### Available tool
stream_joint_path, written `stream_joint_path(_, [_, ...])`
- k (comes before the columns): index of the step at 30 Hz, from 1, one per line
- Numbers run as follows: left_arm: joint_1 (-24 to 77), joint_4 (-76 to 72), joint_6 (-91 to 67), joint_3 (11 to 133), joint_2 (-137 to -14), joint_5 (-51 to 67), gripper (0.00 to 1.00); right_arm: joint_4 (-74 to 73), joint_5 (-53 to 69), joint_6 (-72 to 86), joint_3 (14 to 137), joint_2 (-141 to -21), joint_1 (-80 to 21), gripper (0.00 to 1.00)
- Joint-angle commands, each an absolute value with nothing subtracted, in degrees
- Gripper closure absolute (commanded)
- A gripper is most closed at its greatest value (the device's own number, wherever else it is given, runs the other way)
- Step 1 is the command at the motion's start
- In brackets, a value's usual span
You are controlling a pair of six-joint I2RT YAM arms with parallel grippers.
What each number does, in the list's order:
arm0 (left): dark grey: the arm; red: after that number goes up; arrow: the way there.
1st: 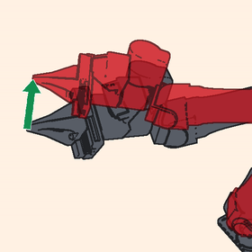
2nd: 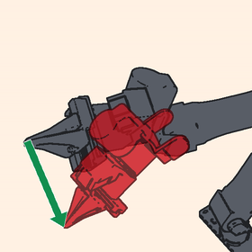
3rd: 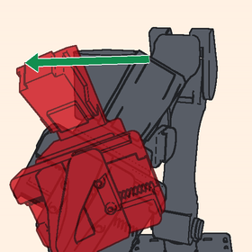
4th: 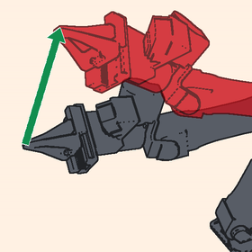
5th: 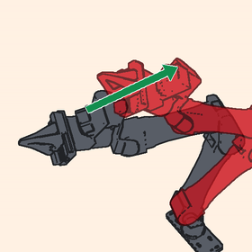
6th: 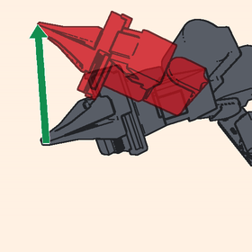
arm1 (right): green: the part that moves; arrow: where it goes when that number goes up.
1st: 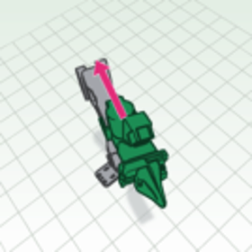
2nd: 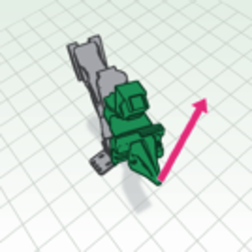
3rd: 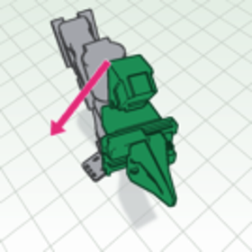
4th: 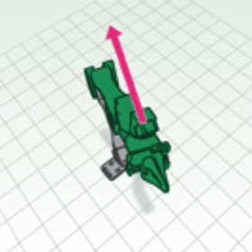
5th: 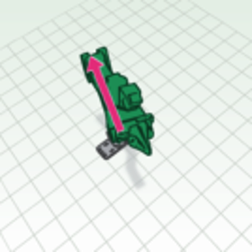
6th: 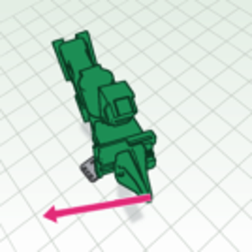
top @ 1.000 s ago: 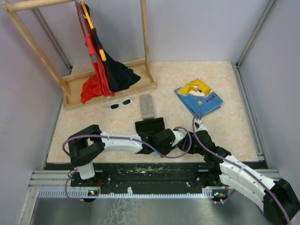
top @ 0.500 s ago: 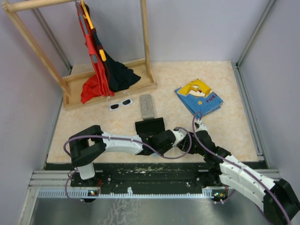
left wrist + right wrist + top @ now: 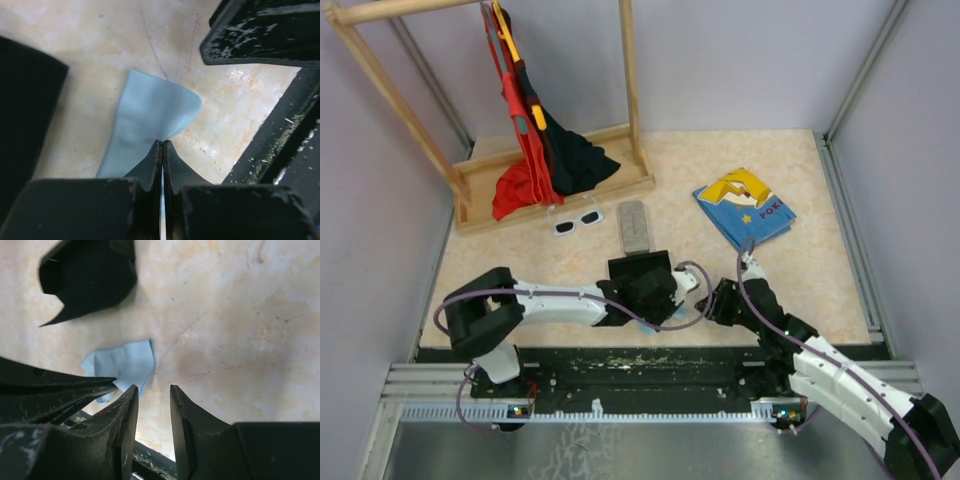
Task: Organize the sunglasses
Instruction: Pick up the glasses cleaning cloth from the center of the board.
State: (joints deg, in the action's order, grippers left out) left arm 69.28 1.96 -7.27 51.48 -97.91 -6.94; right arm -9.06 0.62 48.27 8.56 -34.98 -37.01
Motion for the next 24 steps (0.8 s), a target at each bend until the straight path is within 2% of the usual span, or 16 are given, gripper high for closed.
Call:
stream_joint_path(1, [64.7,-2.4,-13.1,48.5,-91.1,3.3,0.99,-4.4,2.8,46.4,7.9,-29.9,-37.4,0.67])
stream_joint_path(10, [57.1,-9.7,-23.7,43.5,-84.2,12.3,0.99,3.9,8.1,47.0,5.5,-26.1,-37.4,0.65])
stream_joint_path(19, [56.1,-13.6,-29.3,40.7,-81.2,11.2,0.99,20.2,14.2,49.8,4.0,-36.3,-38.2,0.65])
stream_joint_path(24, [55.9,-16.5,-32.8,39.1,-80.4,10.3,0.99,24.2,10.2,49.7,5.4,-41.7,-43.2,0.64])
